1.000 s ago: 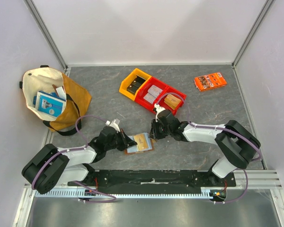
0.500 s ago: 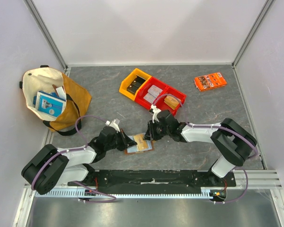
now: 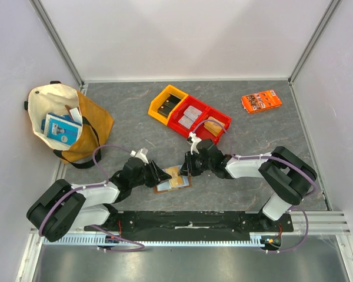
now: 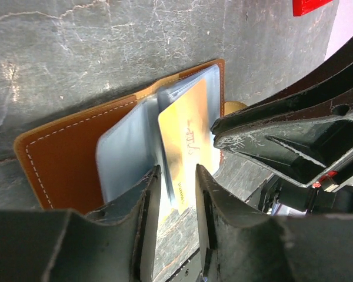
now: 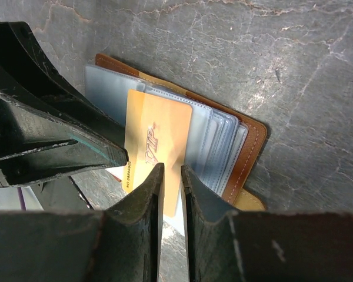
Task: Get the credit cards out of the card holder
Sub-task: Remove the credit card from the card holder.
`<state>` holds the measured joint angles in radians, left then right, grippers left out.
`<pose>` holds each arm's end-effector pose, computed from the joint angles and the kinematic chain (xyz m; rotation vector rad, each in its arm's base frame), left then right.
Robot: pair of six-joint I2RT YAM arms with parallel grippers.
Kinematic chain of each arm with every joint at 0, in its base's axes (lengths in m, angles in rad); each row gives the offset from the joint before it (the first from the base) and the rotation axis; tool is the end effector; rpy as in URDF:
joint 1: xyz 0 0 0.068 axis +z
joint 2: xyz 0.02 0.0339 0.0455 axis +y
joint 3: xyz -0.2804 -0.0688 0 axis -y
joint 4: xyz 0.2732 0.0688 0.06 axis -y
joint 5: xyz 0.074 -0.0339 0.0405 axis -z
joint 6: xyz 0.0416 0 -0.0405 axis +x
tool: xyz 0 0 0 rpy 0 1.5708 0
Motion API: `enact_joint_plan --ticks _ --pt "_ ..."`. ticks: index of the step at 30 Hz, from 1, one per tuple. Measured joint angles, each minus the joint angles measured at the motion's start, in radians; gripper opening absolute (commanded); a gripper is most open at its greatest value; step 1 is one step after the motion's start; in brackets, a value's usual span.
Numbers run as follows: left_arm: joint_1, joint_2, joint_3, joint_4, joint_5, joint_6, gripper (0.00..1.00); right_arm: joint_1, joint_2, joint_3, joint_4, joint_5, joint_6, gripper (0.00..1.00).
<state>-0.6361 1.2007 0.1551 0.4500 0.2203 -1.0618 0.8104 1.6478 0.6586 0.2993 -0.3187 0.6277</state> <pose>0.1574 -0.1275 0.1043 -0.3709 2.3852 -1.1353 0.2175 0.2476 0.1255 -0.4112 2.4399 1.0643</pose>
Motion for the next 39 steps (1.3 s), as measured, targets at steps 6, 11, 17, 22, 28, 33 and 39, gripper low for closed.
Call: enact_joint_plan --ticks 6,11,17,22,28,33,39 --pt "0.0 0.019 -0.001 0.037 0.001 -0.018 0.38 0.0 0.005 0.0 0.008 -0.003 0.005 0.24" --pt "0.0 0.066 -0.002 0.085 0.012 -0.034 0.15 0.0 0.005 0.0 0.008 -0.003 0.008 0.24" --pt "0.0 0.06 -0.026 0.12 0.018 -0.061 0.02 0.0 0.009 0.0 0.01 -0.003 0.01 0.23" --pt "0.0 -0.039 -0.055 0.069 -0.002 -0.064 0.02 0.0 0.029 0.006 0.03 -0.019 0.016 0.23" --pt "0.002 -0.176 -0.081 -0.038 -0.031 -0.067 0.02 -0.005 0.045 0.017 0.037 -0.026 0.021 0.23" --pt "0.009 -0.303 -0.09 -0.165 -0.053 -0.069 0.02 -0.009 0.051 0.021 0.037 -0.033 0.028 0.23" --pt "0.012 -0.523 -0.086 -0.39 -0.095 -0.067 0.02 -0.01 0.043 0.026 0.018 -0.031 0.024 0.24"
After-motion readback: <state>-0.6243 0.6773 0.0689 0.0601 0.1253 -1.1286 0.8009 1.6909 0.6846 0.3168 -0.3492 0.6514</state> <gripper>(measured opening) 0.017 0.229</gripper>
